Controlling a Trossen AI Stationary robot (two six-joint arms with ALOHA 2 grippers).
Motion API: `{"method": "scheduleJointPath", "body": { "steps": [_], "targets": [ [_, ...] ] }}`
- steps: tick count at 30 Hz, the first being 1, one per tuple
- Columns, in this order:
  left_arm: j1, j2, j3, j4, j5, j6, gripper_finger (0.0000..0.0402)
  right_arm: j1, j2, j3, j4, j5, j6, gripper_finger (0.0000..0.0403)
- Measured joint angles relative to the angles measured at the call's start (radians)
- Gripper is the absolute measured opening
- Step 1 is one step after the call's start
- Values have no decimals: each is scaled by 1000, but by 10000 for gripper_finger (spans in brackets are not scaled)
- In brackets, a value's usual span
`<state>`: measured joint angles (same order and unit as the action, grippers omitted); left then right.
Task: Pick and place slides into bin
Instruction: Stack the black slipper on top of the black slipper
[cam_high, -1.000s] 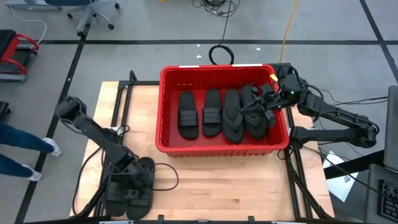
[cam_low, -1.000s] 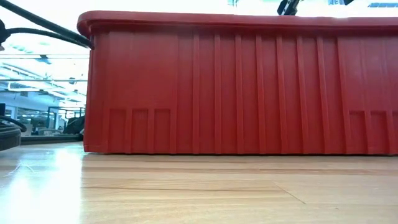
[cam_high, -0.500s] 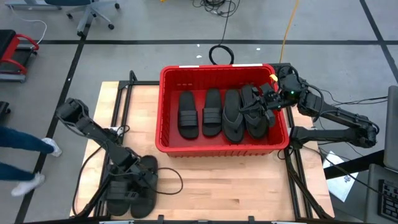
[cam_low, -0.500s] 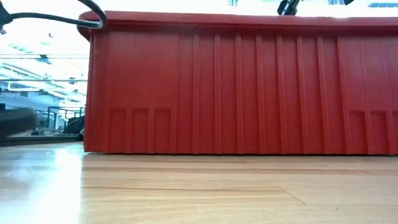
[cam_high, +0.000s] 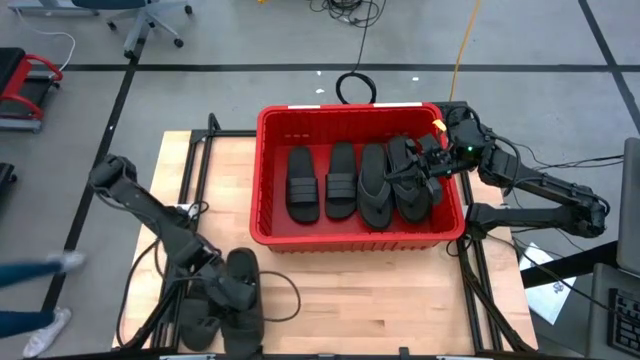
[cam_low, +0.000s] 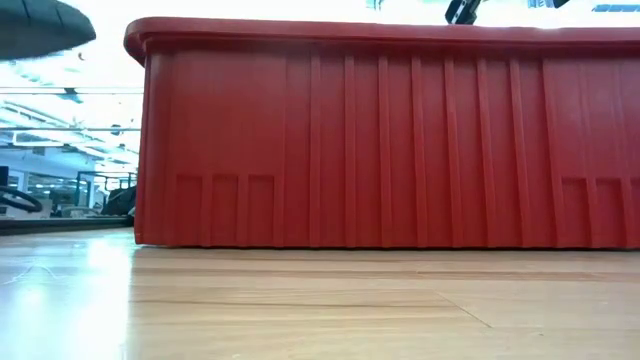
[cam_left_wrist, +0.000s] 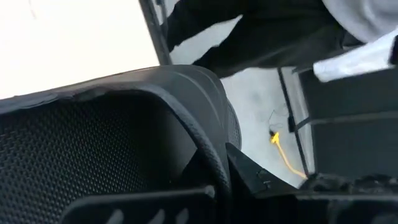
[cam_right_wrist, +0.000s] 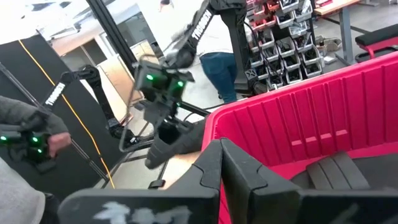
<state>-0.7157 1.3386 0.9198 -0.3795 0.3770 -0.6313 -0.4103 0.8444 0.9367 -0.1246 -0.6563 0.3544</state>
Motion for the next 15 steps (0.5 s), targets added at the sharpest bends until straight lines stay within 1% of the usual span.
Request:
{"method": "scheduleJointPath", "body": {
  "steps": [4,7,11,15],
  "targets": [
    [-49,-4,183,-292,-81,20,2,0,0,0,0,-1,-6,0],
    [-59,-4,340,-493,-141,61,2,0,0,0,0,-1,-7,0],
    [-38,-4,559,-773,-253,142,2,0,0,0,0,0,-7,0],
    [26,-4,771,-1038,-407,207,2,0,0,0,0,1,-7,0]
  ]
}}
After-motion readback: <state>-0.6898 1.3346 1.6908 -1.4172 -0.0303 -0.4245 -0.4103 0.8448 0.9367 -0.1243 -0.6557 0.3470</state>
